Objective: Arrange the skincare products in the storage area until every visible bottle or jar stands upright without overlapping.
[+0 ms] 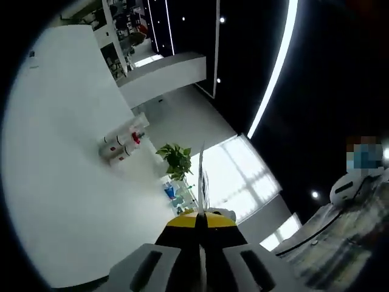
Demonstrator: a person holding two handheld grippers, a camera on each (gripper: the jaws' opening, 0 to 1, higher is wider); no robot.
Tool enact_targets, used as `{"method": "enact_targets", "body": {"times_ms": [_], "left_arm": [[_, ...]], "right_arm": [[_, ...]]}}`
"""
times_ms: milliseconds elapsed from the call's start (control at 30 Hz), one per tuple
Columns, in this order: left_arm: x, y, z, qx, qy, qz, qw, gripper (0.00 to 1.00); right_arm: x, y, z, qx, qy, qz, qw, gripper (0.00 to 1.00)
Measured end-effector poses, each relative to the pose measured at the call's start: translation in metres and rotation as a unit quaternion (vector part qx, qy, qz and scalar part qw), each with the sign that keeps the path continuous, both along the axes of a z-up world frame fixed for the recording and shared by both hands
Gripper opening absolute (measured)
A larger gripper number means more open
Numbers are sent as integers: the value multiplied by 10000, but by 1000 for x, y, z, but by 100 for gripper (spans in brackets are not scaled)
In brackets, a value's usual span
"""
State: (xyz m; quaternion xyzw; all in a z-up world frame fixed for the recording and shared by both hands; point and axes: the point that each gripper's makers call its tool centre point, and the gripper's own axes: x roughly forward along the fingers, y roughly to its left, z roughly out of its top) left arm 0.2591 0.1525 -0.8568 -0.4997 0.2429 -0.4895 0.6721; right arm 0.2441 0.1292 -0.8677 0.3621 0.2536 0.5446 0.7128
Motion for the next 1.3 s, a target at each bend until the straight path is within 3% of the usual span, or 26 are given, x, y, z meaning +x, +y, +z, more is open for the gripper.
{"method": "enact_targets", "body": {"times_ms": [100,167,300,433,567,700,900,1167,1300], "left_arm": [[-1,-1,4,-147,-5,-32,9999,2],[-3,-2,2,-132,208,-139,9996,5],[-18,-11,-12,384,136,-559,9976,16],[-25,-19,-11,469,-17,-712,9964,3],[-21,-16,-14,551,31,-604,9967,2],[-19,-12,-13,553,29,-609,9966,2],[-12,-4,-10,529,13,-451,9976,1],[4,1,-7,514,11,-335,9981,1],[16,-1,-5,533,16,-285,9982,1]], "right_arm": [[0,-2,4,95,-21,1,10000,0],[1,-2,3,65,-58,-20,10000,0],[9,-9,6,188,-59,-210,9996,0],[10,-10,4,144,-19,-267,9995,1],[12,-10,2,-14,-106,-417,9991,1],[12,-7,4,-262,-520,-540,9968,4],[19,-14,3,-204,-384,-728,9964,7],[30,-22,5,-556,-824,-1165,9882,15],[40,-30,-1,-1048,-1042,-1516,9773,22]]}}
